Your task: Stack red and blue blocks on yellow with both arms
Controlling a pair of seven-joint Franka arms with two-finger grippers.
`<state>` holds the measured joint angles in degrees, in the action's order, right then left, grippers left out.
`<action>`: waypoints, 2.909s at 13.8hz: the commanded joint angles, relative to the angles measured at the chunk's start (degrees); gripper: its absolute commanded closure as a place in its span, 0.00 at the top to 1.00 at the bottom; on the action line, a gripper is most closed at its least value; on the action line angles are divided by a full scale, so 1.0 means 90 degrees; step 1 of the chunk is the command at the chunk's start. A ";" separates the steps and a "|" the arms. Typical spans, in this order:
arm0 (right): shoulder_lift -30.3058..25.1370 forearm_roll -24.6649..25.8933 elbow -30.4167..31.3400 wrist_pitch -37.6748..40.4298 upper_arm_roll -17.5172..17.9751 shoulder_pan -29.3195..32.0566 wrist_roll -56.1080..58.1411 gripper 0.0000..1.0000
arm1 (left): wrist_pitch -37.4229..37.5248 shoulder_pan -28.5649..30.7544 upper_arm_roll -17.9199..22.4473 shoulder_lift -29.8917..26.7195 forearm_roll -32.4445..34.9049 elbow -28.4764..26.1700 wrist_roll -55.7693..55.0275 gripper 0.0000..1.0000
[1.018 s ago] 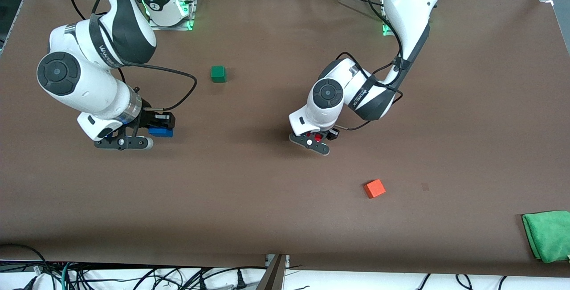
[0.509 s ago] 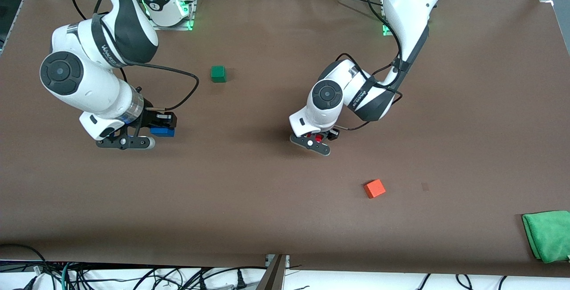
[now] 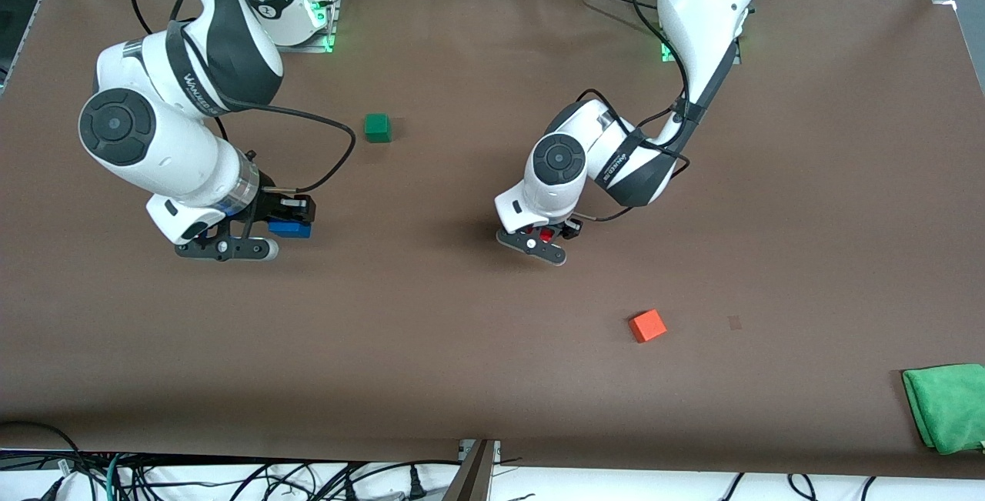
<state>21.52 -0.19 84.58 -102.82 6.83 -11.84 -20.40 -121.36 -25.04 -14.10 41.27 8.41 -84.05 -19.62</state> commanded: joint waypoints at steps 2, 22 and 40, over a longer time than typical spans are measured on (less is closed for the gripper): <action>0.0138 -0.0028 -0.0355 0.0252 0.0042 -0.0032 -0.0214 0.40 | 0.0066 -0.0011 0.0053 0.0073 0.0169 0.0208 -0.0076 0.00; 0.1394 -0.0340 -0.2099 0.0360 0.0023 -0.1162 -0.2708 0.42 | 0.1179 0.1609 0.0082 -0.0551 0.0139 0.1282 -0.0066 1.00; 0.3516 0.0265 -0.3060 -0.2969 -0.0504 -0.3723 -0.5956 0.43 | 0.4012 0.3583 0.0620 -0.3316 -0.0397 0.0530 0.1487 1.00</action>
<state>51.04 1.09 59.97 -128.48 3.60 -43.63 -72.59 -85.54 6.41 -8.56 12.30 5.64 -78.44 -7.87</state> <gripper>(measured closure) 0.449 0.000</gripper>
